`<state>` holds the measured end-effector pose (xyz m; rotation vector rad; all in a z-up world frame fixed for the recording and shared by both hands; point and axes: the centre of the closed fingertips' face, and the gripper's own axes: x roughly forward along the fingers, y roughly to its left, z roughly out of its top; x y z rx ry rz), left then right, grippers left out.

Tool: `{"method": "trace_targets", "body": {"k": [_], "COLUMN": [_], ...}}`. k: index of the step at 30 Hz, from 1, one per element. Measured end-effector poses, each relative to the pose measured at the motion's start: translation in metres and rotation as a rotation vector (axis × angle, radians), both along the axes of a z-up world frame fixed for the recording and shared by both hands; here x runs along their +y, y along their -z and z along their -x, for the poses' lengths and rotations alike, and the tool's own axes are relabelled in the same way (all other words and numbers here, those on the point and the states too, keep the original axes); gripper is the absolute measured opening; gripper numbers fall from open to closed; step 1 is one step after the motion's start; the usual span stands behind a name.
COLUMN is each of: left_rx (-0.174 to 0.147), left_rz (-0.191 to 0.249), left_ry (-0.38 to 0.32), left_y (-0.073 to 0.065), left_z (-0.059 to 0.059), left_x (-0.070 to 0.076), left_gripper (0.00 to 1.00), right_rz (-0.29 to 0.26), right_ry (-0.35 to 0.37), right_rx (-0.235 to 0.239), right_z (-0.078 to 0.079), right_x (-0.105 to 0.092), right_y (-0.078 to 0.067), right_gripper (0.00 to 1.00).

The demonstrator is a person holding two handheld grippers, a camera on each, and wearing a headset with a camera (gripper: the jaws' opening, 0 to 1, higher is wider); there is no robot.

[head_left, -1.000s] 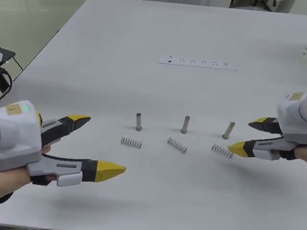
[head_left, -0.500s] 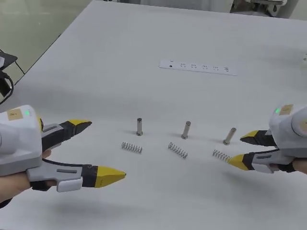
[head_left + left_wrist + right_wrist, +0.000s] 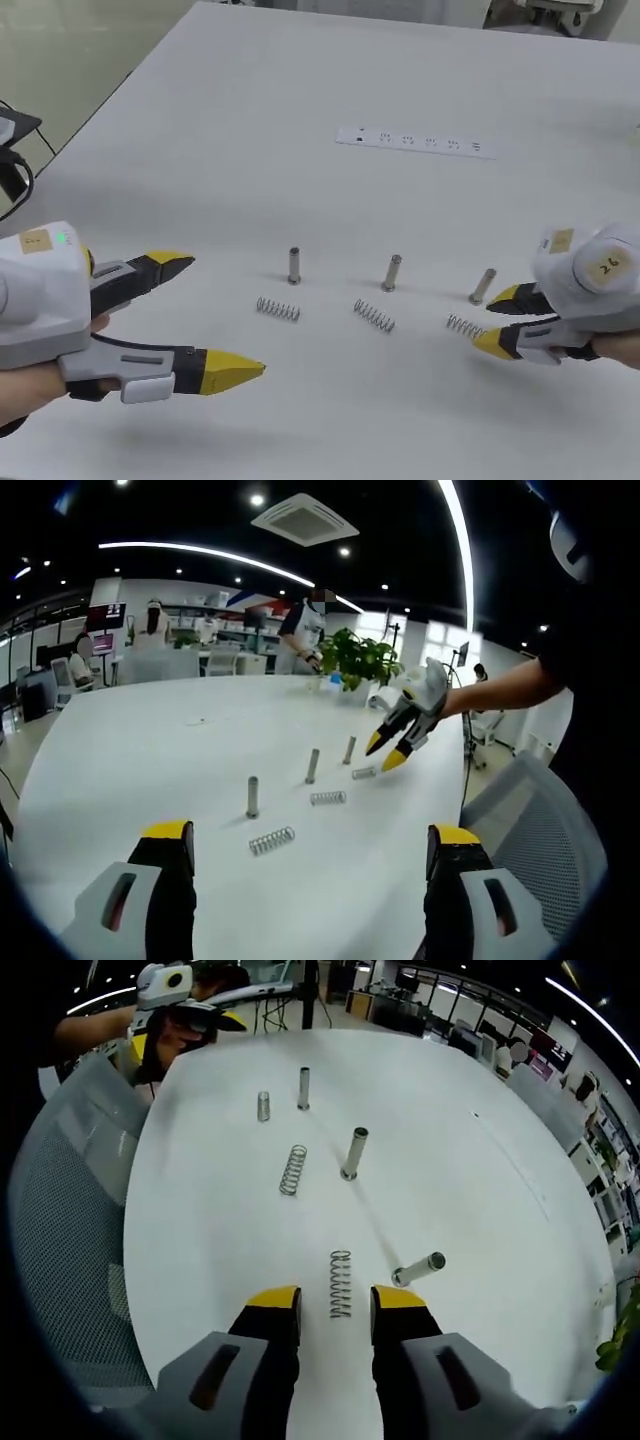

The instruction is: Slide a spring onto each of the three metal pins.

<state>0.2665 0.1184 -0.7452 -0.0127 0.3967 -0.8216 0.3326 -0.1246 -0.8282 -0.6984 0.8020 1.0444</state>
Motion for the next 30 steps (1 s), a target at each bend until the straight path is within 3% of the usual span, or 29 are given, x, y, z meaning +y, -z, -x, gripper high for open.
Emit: {"method": "trace_targets", "body": {"k": [9, 17, 30], "left_rx": [-0.002, 0.001, 0.003], "left_rz": [-0.006, -0.004, -0.005], "left_ry": [-0.002, 0.002, 0.0], "left_y": [0.0, 0.001, 0.002], "left_z": [0.0, 0.0, 0.001], "left_x": [0.002, 0.001, 0.002], "left_gripper": [0.93, 0.93, 0.92], "right_rz": [0.035, 0.075, 0.102], "right_ry": [-0.037, -0.07, -0.084], "right_rx": [0.048, 0.089, 0.094], "right_z": [-0.005, -0.001, 0.0], "right_x": [0.002, 0.002, -0.002], "right_y": [0.013, 0.022, 0.028], "right_gripper": [0.2, 0.16, 0.09]}}
